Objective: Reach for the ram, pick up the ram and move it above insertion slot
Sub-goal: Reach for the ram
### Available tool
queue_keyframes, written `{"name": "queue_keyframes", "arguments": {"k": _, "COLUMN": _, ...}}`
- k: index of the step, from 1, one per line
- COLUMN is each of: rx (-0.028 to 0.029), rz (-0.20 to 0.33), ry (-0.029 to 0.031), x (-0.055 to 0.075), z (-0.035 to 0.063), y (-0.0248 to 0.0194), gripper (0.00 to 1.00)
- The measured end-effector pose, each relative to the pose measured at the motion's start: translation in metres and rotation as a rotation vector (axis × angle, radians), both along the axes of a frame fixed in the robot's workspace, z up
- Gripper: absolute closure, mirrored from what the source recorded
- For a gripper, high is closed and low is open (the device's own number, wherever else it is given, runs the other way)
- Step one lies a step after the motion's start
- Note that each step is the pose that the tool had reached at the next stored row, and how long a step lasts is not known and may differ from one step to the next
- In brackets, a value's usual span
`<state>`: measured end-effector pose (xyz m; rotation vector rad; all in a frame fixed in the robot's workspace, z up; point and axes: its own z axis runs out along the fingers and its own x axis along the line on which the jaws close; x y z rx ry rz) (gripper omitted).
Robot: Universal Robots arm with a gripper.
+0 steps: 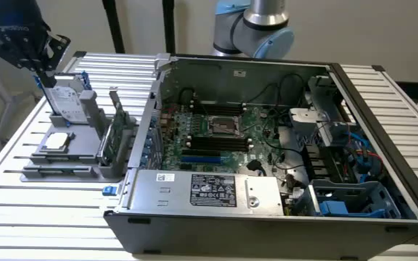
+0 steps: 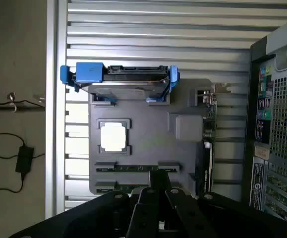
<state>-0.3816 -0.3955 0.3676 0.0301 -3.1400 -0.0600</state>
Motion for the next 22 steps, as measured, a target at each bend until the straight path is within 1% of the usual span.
{"name": "queue_keyframes", "arguments": {"k": 17, "rx": -0.0002, "rz": 0.000, "ry": 0.0003, "x": 0.000, "z": 0.0001, "y": -0.0005, "gripper": 0.89}}
{"name": "queue_keyframes", "arguments": {"k": 18, "rx": -0.0001, "rz": 0.000, "ry": 0.0002, "x": 0.000, "z": 0.0001, "y": -0.0016, "gripper": 0.89}}
{"name": "queue_keyframes", "arguments": {"k": 19, "rx": -0.0001, "rz": 0.000, "ry": 0.0000, "x": 0.000, "z": 0.0000, "y": -0.0037, "gripper": 0.89}}
{"name": "queue_keyframes", "arguments": {"k": 22, "rx": 0.0001, "rz": 0.000, "ry": 0.0000, "x": 0.000, "z": -0.0001, "y": -0.0161, "gripper": 0.89}}
